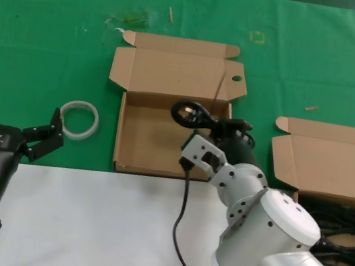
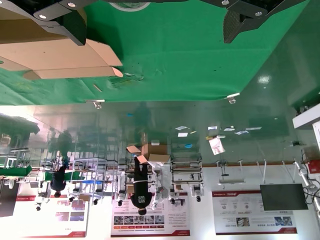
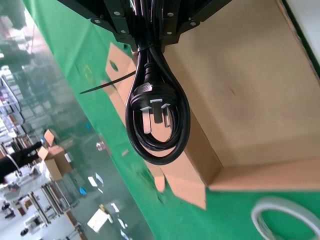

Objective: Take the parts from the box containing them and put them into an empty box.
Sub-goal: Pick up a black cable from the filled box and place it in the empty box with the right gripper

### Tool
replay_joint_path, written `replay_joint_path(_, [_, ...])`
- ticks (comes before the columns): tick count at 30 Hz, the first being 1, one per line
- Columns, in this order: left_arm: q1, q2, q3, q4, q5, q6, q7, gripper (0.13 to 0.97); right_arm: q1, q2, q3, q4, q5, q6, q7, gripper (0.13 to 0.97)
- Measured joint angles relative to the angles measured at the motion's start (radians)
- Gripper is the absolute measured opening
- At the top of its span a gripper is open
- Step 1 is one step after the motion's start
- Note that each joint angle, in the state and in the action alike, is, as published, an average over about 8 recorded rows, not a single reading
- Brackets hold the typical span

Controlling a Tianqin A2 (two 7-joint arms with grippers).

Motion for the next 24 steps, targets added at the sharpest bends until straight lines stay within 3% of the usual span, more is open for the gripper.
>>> replay_joint_path(24, [0.0,0.0,0.0,0.0,0.0,0.0,0.0,0.966,0.032,0.001,-0.122,0.01,0.047,-0.014,0.136,0.207])
